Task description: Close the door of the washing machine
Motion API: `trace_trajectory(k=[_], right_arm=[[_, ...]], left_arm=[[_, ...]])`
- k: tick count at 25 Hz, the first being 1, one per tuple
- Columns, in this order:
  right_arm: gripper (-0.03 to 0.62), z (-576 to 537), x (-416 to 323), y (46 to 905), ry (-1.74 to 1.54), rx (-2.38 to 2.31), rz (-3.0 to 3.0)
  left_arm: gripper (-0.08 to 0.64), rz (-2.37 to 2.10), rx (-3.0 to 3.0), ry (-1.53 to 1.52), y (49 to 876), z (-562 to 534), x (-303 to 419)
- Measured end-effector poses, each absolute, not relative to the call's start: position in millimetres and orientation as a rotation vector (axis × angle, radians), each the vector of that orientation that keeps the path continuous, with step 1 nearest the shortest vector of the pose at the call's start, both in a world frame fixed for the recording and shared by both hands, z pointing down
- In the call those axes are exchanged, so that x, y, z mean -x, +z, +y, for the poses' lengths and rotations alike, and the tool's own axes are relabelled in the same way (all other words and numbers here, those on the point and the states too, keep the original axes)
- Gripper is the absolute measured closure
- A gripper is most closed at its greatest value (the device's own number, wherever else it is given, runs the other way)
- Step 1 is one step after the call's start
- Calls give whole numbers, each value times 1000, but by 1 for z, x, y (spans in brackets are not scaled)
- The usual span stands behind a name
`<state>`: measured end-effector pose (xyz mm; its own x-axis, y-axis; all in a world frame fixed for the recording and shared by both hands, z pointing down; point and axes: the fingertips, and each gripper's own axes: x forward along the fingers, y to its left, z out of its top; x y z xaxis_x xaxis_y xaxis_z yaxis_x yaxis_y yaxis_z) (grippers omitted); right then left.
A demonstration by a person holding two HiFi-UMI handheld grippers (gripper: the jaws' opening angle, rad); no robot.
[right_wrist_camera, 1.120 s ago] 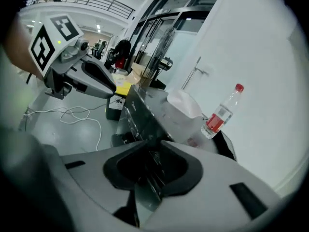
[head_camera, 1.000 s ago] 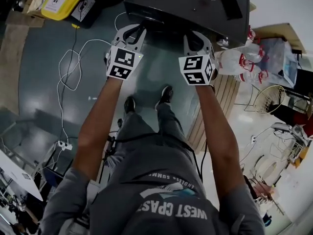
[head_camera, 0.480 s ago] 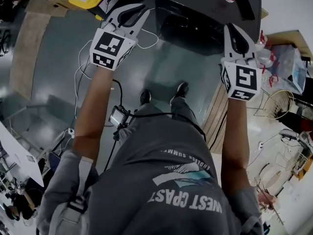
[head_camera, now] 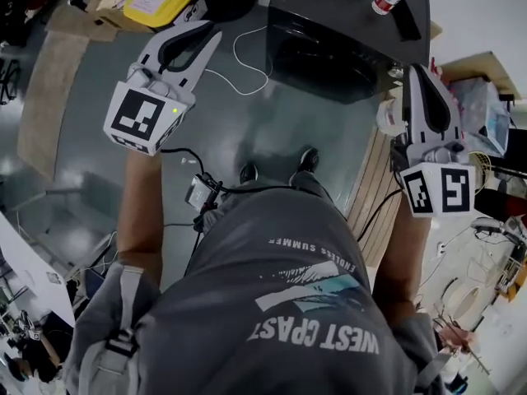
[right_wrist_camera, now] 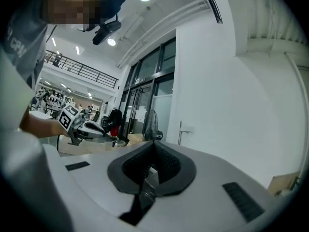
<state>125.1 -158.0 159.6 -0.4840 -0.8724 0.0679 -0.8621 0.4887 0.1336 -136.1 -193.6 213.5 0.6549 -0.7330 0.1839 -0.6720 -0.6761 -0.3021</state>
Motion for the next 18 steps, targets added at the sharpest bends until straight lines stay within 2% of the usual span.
trace_trajectory(k=[8,18], right_arm=[[565,-120,-121,128,-160,-1565,-2603],[565,-102,-117,129,-156,-1623,-2568]], left_arm=[[505,1209,2671,-300,187,-165,162],[505,1198,2703,-239,188,-163,169]])
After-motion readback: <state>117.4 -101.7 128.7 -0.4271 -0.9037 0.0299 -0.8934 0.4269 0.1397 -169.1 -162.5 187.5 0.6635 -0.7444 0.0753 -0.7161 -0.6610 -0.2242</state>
